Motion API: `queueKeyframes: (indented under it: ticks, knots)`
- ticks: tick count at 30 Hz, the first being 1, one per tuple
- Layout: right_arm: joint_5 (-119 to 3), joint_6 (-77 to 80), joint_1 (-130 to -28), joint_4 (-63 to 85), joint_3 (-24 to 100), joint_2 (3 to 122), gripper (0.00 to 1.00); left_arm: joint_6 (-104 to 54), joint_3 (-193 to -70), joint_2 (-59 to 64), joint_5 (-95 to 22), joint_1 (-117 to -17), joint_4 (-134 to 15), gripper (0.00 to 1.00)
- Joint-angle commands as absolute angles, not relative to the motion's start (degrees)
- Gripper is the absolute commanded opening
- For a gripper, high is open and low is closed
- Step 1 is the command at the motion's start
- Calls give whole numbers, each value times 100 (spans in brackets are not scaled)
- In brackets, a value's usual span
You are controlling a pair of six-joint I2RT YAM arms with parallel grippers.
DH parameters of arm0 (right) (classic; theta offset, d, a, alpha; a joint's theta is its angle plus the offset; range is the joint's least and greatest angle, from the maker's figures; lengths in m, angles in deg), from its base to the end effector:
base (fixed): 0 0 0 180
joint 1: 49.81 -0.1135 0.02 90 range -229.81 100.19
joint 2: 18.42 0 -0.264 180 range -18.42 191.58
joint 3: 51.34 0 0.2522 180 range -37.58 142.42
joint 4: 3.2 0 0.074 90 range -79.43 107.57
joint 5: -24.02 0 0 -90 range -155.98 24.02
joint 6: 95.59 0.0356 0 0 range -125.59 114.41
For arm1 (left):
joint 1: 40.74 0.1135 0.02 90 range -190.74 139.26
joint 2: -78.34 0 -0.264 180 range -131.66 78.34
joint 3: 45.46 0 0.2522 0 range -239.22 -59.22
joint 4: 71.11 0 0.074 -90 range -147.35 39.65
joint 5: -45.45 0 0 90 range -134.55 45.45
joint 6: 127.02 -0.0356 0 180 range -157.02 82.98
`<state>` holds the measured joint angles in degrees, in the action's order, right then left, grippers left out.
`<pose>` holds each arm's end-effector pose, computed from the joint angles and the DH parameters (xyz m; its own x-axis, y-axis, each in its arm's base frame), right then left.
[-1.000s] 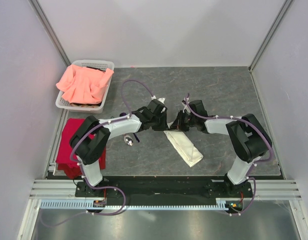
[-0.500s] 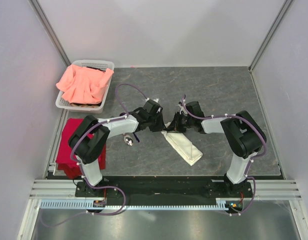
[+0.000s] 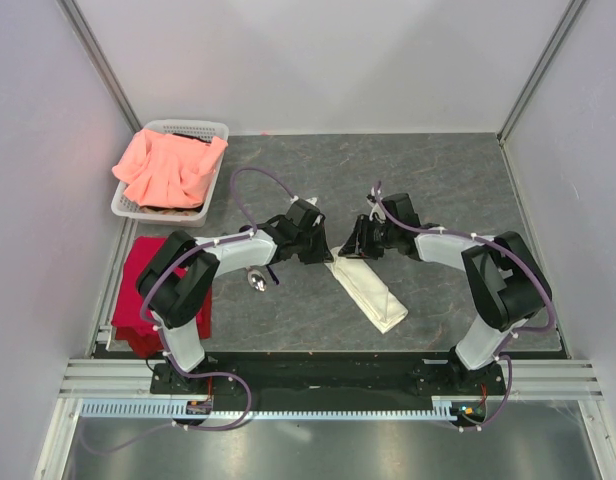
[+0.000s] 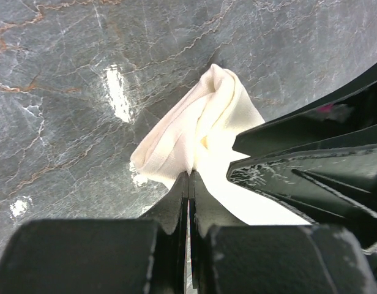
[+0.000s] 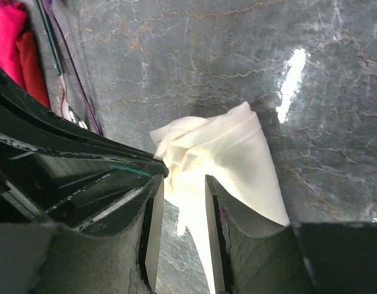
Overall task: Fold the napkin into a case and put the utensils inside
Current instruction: Grasp the top corner of the square folded napkin from the folded napkin.
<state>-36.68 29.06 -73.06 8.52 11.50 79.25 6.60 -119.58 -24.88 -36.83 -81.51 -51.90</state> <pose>0.3005 0.1480 0.1548 -0.9203 0.1443 -0.3637 -0.1583 0.7128 0.6833 0.2797 -0.2475 0.1662 -0.9025 -0.1245 -0.4123 0.1273 0.8375 -0.5315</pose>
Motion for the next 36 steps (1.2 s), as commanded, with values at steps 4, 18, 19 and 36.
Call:
queueKeyframes:
  ticks: [4, 18, 19, 36]
  knots:
    - [-3469, 3000, -7301, 487, 1402, 8098, 35, 552, -11969, -2238, -3629, -8134, -5339, 2]
    - [-3118, 3976, -7618, -1018, 1007, 9030, 0, 763, -12355, -2484, -3523, -8134, -5279, 2]
    - [-3126, 3984, -7574, -1035, 963, 9012, 0, 798, -12355, -2475, -3576, -8134, -5243, 2]
    - [-3074, 3413, -7117, -23, 1085, 8168, 20, 693, -12197, -2413, -3691, -8117, -5049, 2]
